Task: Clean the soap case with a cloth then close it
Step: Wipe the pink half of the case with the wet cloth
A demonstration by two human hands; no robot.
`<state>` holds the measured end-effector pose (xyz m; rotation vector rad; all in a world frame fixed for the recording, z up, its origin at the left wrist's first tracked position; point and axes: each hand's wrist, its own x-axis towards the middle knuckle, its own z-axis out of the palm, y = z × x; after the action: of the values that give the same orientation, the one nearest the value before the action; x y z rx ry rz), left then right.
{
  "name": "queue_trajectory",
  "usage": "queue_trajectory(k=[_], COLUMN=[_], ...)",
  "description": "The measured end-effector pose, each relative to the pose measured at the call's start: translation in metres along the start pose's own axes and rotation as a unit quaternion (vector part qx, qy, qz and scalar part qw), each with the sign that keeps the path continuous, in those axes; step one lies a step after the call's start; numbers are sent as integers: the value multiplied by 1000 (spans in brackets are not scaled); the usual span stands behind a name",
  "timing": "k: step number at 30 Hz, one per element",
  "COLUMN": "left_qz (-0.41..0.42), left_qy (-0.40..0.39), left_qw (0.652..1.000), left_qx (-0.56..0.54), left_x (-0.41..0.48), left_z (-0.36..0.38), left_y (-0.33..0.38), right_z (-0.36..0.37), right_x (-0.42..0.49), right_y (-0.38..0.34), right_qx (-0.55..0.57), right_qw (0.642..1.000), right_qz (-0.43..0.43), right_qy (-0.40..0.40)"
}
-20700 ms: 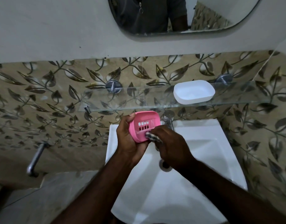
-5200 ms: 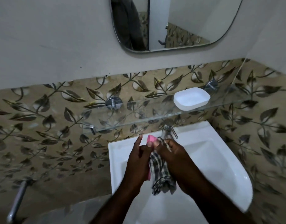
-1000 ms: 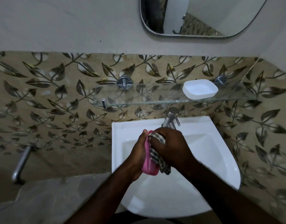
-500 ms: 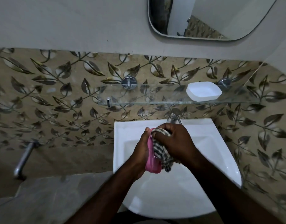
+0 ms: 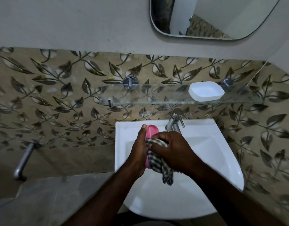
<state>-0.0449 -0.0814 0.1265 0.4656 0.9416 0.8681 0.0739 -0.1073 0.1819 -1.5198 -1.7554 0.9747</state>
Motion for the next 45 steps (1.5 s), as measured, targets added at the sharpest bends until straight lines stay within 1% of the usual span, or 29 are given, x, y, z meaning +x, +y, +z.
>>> queue_trajectory(k=[2,3,4,5,8,9,10,11,13,15,16,17,20,21,23,25,27,28,31,32,34,36,37,39,41,43,44,45], left_qz=[11,21,27,23,5,4,5,9,21,19,11,4,1,1,13,20,20,21,46,55,72,89,92,84,86,109,121,128], left_qy=[30,39,39,29,-13,-15,-6,10,48,50,45,35,-4,-1,16,31,34,37,42,41,42,51,51,43,34,29,31,35], left_qw=[999,999,999,999,999,999,999,999,998,998,998,998,998,998,998,999,999,999,997,997,996,995,994,996,996,994,992,991], left_qx=[3,3,-3,-13,-29,-32,-35,-36,-26,-29,-39,-50,-64,-69,-66,-28,-4,-9,-42,-36,-10,8,6,-5,-8,-4,-4,-4], left_x=[4,5,6,7,6,7,8,10,10,11,10,7,7,9,11,14,13,13,13,14,15,17,18,20,20,18,18,18], left_z=[-4,-4,-4,-4,2,2,3,3,1,-3,-4,-4,-1,-2,-4,-8,-8,-8,-8,-10,-13,-16,-17,-18,-17,-15,-16,-16], left_y=[-1,-2,-3,-3,1,2,4,5,5,1,0,-1,-1,1,6,9,9,9,9,10,11,13,14,16,15,16,16,16], right_z=[2,1,-2,-5,-8,-6,-3,0,2,-2,-3,-4,1,5,9,8,4,4,9,11,14,11,10,11,17,21,21,20], right_x=[-10,-12,-10,-6,8,9,8,5,-3,-7,-5,-2,5,4,-2,-11,-13,-10,-8,-10,-18,-19,-18,-15,-15,-20,-22,-24], right_y=[3,3,4,3,-3,-4,-3,0,8,10,10,10,6,7,11,16,15,14,7,8,12,17,19,18,15,12,12,14], right_qx=[-7,-13,-18,-21,-21,-6,5,5,-17,-20,-16,-10,27,36,23,-40,-107,-111,-62,-81,-171,-249,-267,-255,-185,-114,-117,-143], right_qw=[997,994,993,994,1000,1000,1000,1000,997,992,992,994,1000,999,999,996,989,988,992,989,972,954,951,958,975,986,985,981], right_qz=[21,25,24,22,1,-3,0,7,11,18,18,17,4,1,-5,-31,-66,-74,-91,-107,-145,-151,-144,-122,-110,-111,-114,-121], right_qy=[-75,-104,-116,-106,-11,6,6,-11,-69,-122,-126,-109,-16,-11,-35,-70,-83,-84,-66,-63,-68,-67,-57,-41,-46,-55,-59,-57])
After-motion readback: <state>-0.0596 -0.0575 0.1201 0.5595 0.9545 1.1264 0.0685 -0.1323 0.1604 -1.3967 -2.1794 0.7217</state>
